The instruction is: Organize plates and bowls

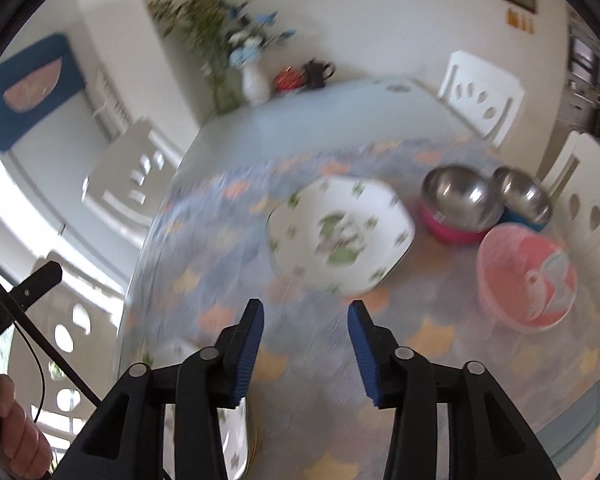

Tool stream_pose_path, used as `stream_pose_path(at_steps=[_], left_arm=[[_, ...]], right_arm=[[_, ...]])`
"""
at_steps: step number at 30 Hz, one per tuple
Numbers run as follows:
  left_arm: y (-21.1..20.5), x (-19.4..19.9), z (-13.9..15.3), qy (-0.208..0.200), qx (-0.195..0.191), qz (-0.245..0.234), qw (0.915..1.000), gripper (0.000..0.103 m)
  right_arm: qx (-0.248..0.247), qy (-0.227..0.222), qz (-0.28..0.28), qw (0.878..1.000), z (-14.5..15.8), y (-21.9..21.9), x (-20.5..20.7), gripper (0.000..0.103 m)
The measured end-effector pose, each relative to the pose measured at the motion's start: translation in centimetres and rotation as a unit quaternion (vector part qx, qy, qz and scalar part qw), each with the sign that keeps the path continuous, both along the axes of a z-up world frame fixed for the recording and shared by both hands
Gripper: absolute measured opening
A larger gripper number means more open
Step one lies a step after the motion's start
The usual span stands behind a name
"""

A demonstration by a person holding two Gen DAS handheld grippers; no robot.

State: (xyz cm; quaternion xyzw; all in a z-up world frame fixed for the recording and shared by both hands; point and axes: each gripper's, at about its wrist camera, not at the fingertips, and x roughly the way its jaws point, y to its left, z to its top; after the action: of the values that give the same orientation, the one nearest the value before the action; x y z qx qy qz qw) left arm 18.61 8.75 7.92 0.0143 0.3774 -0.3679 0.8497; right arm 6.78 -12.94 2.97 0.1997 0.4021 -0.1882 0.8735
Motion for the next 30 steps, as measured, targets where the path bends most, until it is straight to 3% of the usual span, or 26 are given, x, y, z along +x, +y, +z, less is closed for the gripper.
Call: stream_pose_path(at_steps=[2,4,7,11,15,20,25,30], left_arm=[[-2.5,0.5,0.5,-0.004,0.003,-0.012,0.9999,0.022],[-4.3,1.1,0.7,0.007,0.004,-0.011,0.9999,0.029],[-7.4,2.3,-0.6,0.051,0.0,-0.009,0.9987,0.033],[-11.3,4.2,-5.7,0.155,0.022,0.002,0.9877,0.033],[-13.2,4.6,-10.4,0.211,0.059,0.033,0.9751,0.033],[-14.9,5.0,-14.4,0.245,0.093,0.057,0.9634,0.033],[-16.4,6.1,-16.2,0.259,0.104,0.061,0.9582,0.033],[-17.3,6.6,-17.5,0.275,0.113,0.062,0.9527,0.033]], right_arm=[[-0.008,-0.01,-0.018,1.0,1.2,-1.5,0.1,0.048],[-0.011,-0.013,-0.033,0.999,1.9,-3.0,0.6,0.05],[-0.008,0.001,-0.047,0.999,1.3,-5.0,1.6,0.053],[0.05,0.025,-0.063,0.996,-2.2,-8.2,2.9,0.053],[0.091,0.07,-0.08,0.99,-7.2,-11.2,4.5,0.053],[0.108,0.106,-0.082,0.985,-11.6,-13.6,6.0,0.053],[0.082,0.122,-0.071,0.987,-13.0,-14.1,8.0,0.05],[0.103,0.126,-0.079,0.984,-14.5,-15.7,9.1,0.038]])
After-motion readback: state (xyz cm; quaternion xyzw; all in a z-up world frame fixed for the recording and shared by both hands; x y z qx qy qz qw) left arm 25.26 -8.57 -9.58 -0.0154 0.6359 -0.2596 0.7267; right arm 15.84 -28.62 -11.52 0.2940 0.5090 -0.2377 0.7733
